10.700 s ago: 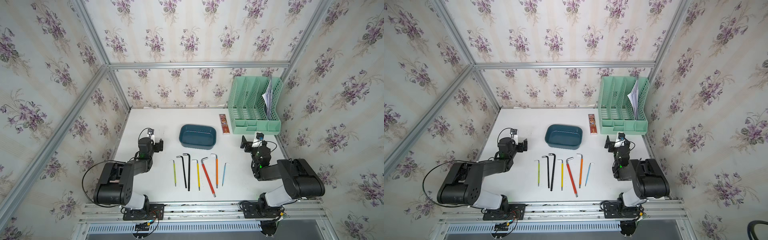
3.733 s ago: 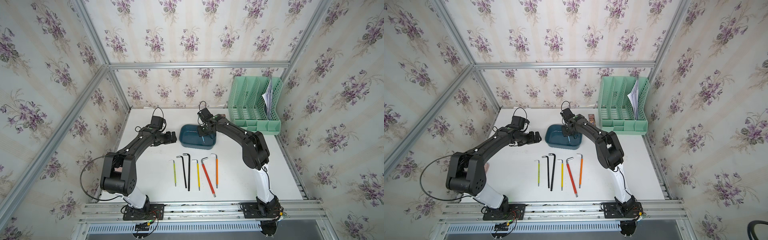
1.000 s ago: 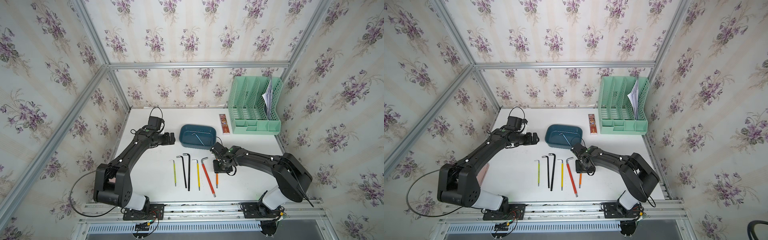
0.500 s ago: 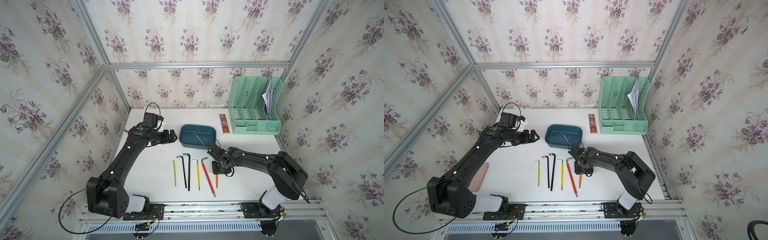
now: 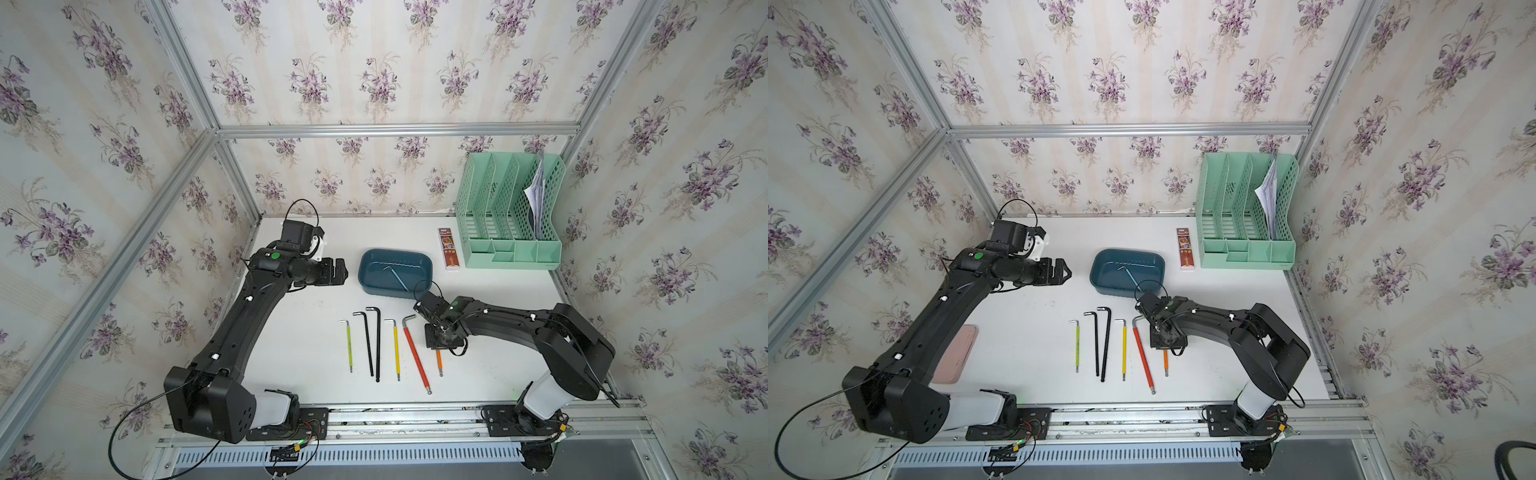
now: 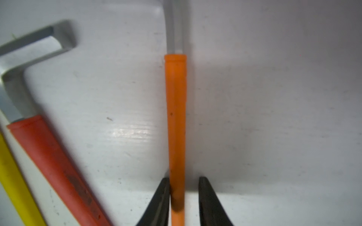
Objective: Put the hex key on the desktop into the storage box
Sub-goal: Pick up the Allen key from the center of the board.
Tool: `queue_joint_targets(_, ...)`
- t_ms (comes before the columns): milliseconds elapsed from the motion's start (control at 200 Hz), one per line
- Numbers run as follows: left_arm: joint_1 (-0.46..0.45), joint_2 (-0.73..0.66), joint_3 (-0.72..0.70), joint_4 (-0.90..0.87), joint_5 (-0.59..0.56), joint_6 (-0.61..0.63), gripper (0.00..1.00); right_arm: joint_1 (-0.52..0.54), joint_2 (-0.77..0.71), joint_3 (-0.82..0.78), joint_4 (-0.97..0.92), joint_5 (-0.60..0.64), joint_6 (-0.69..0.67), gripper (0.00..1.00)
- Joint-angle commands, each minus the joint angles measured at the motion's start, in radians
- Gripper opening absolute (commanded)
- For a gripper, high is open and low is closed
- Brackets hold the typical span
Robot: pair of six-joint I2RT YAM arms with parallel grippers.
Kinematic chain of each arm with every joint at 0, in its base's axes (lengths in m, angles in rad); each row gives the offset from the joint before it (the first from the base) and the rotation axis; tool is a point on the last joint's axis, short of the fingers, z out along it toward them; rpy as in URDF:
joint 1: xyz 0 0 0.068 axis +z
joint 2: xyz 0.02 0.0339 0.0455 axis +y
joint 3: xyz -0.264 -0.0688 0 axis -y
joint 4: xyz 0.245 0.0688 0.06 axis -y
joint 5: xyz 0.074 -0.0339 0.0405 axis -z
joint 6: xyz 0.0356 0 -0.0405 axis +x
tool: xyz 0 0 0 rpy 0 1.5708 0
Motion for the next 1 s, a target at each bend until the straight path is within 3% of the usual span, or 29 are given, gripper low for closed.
queue_joint_targets(0, 0.000, 0.003, -0.007, -0.008, -0.031, 0.032, 0.99, 0.001, 0.014, -0.030, 0.044, 0.030, 0.020, 0.20)
queue_joint_targets(160, 0.000, -0.015, -0.025, 0.001, -0.021, 0.029, 0.99, 0.007, -0.038, -0.030, 0.030, 0.057, 0.024, 0.00)
queue_joint_targets(549, 0.001, -0.034, -0.049, 0.031, -0.014, 0.011, 0.99, 0.006, -0.169, 0.008, -0.031, 0.103, -0.025, 0.00)
queue_joint_targets(724, 0.000, -0.024, -0.085, 0.082, 0.064, -0.042, 0.99, 0.006, -0.236, 0.037, -0.039, 0.123, -0.067, 0.00)
queue_joint_targets(999, 0.002, -0.026, -0.094, 0.086, 0.027, -0.032, 0.99, 0.006, -0.252, 0.088, -0.041, 0.129, -0.147, 0.00)
